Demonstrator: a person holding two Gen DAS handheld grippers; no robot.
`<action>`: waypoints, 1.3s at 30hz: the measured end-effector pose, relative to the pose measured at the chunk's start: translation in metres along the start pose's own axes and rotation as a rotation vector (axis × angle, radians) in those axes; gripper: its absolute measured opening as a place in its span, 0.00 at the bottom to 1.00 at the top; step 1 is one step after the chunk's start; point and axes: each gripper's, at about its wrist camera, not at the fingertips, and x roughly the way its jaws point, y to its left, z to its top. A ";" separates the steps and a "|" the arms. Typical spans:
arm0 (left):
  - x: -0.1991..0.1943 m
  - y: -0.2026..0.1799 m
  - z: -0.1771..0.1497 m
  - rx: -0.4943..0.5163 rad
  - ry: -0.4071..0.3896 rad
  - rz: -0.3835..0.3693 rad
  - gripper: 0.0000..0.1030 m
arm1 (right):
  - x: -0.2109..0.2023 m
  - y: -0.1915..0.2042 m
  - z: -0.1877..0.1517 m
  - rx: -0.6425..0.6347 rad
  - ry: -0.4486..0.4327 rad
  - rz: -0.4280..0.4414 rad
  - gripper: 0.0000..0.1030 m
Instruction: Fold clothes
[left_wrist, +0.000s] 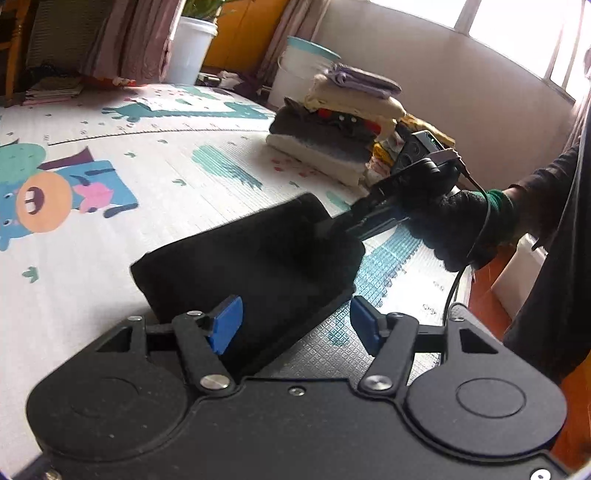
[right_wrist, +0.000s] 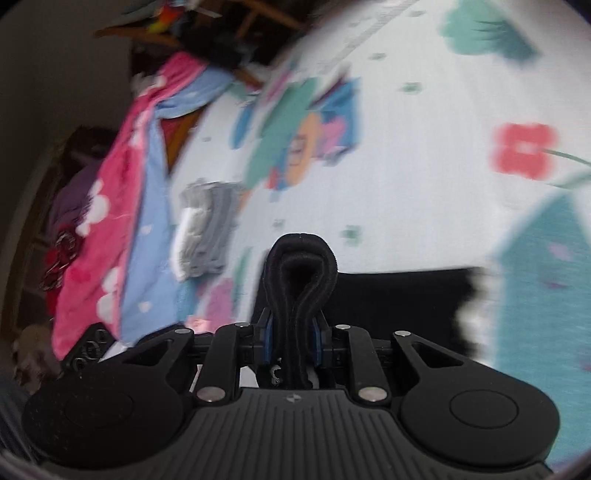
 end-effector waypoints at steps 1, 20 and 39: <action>0.005 -0.001 0.002 -0.002 0.004 0.006 0.62 | -0.004 -0.011 -0.001 0.028 0.004 -0.016 0.21; 0.069 0.021 0.009 0.091 0.085 0.130 0.61 | -0.026 -0.076 -0.019 0.161 -0.013 -0.126 0.23; 0.122 0.032 -0.004 0.442 0.120 0.091 0.65 | 0.026 0.000 -0.045 -0.792 0.017 -0.369 0.27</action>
